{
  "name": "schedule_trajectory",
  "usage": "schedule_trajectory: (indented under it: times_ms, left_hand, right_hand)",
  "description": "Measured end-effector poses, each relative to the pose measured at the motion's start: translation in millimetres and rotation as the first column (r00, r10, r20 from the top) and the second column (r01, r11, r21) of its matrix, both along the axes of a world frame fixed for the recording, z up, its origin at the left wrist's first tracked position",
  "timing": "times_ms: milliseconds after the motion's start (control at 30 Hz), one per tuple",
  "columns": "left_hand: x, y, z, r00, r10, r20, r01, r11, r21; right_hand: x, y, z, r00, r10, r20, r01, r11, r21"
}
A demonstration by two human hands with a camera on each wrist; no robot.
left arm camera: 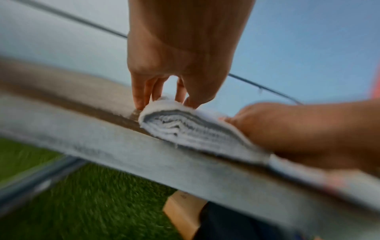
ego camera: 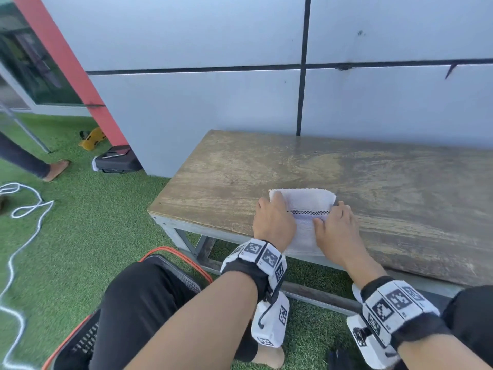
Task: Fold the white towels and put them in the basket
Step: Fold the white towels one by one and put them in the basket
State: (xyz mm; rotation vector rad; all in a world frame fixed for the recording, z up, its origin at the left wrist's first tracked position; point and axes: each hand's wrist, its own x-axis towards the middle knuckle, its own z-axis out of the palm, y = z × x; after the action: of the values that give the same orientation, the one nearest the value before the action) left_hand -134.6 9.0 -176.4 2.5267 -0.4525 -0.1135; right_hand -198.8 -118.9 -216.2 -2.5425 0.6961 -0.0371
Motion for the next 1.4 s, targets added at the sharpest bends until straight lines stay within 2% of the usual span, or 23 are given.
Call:
schedule_trajectory:
  times_ms: [100, 167, 233, 300, 333, 400, 433, 500, 600, 667, 733, 833, 900, 967, 1100, 1200, 1267, 1333, 1400]
  left_hand:
    - [2.0, 10.0, 9.6, 0.982, 0.055, -0.178, -0.102, 0.959, -0.263]
    - [2.8, 18.4, 22.4, 0.968, 0.013, -0.250, -0.118, 0.905, -0.408]
    - [3.0, 30.4, 42.2, 0.965, -0.047, -0.259, -0.094, 0.856, -0.508]
    - [0.5, 48.1, 70.6, 0.968, -0.080, -0.238, -0.081, 0.798, -0.598]
    - [-0.1, 60.2, 86.3, 0.971, -0.082, -0.226, -0.085, 0.762, -0.642]
    - [-1.7, 90.9, 118.6, 0.973, -0.080, -0.217, -0.104, 0.689, -0.717]
    - [-3.0, 109.2, 133.5, 0.973, -0.086, -0.214, -0.106, 0.656, -0.747]
    - [-5.4, 147.9, 158.7, 0.980, -0.083, -0.181, -0.092, 0.618, -0.780]
    - [-9.1, 211.4, 188.7, 0.992, -0.026, -0.120, -0.088, 0.537, -0.839]
    - [-9.4, 258.8, 199.7, 0.993, 0.058, -0.102, -0.118, 0.451, -0.885]
    - [-6.3, 311.2, 197.3, 0.974, 0.201, -0.102, -0.173, 0.379, -0.909]
    - [-3.0, 382.2, 159.7, 0.879, 0.436, -0.193, -0.335, 0.275, -0.901]
    - [-3.3, 423.4, 109.5, 0.782, 0.556, -0.282, -0.471, 0.228, -0.852]
    - [-8.8, 454.0, 49.7, 0.686, 0.610, -0.397, -0.618, 0.200, -0.761]
    - [-30.1, 475.6, -63.1, 0.518, 0.629, -0.579, -0.834, 0.222, -0.505]
    - [-46.1, 467.5, -128.0, 0.423, 0.650, -0.631, -0.896, 0.197, -0.398]
    - [-53.6, 460.3, -161.8, 0.381, 0.669, -0.638, -0.922, 0.222, -0.317]
    - [-55.5, 454.3, -186.8, 0.353, 0.667, -0.656, -0.935, 0.286, -0.211]
    - [-51.6, 453.8, -204.8, 0.320, 0.678, -0.662, -0.942, 0.301, -0.147]
  right_hand:
    - [2.6, -0.1, 2.9, 0.999, 0.014, 0.047, -0.018, 0.996, 0.087]
    - [3.2, 2.8, 15.4, 0.993, -0.018, 0.121, -0.010, 0.974, 0.225]
    - [1.0, 12.9, 34.6, 0.988, -0.028, 0.149, -0.033, 0.920, 0.392]
    - [-2.7, 26.0, 52.8, 0.973, -0.049, 0.224, -0.090, 0.816, 0.571]
    - [-3.5, 34.8, 63.2, 0.957, -0.076, 0.281, -0.136, 0.735, 0.664]
    - [-0.6, 57.0, 88.7, 0.931, -0.139, 0.337, -0.221, 0.519, 0.825]
    - [3.7, 69.0, 101.8, 0.928, -0.134, 0.348, -0.256, 0.449, 0.856]
    - [17.6, 97.1, 132.2, 0.921, -0.049, 0.386, -0.343, 0.365, 0.865]
    - [46.5, 156.6, 180.0, 0.873, 0.203, 0.444, -0.485, 0.259, 0.835]
    - [67.1, 206.4, 206.2, 0.852, 0.304, 0.426, -0.500, 0.233, 0.834]
    - [87.7, 260.5, 220.2, 0.855, 0.306, 0.418, -0.500, 0.275, 0.821]
    - [112.4, 339.9, 210.5, 0.833, 0.376, 0.407, -0.533, 0.345, 0.773]
    - [121.1, 383.8, 181.6, 0.802, 0.506, 0.317, -0.556, 0.439, 0.706]
    - [122.8, 413.9, 140.4, 0.773, 0.608, 0.180, -0.548, 0.499, 0.671]
    - [117.7, 438.5, 36.1, 0.706, 0.699, -0.112, -0.506, 0.608, 0.612]
    - [109.8, 439.3, -46.8, 0.654, 0.715, -0.246, -0.508, 0.657, 0.557]
    - [106.8, 438.7, -84.5, 0.595, 0.731, -0.334, -0.539, 0.671, 0.509]
    - [106.8, 438.5, -106.9, 0.525, 0.749, -0.404, -0.568, 0.662, 0.490]
    - [110.3, 441.8, -123.1, 0.499, 0.757, -0.422, -0.570, 0.653, 0.498]
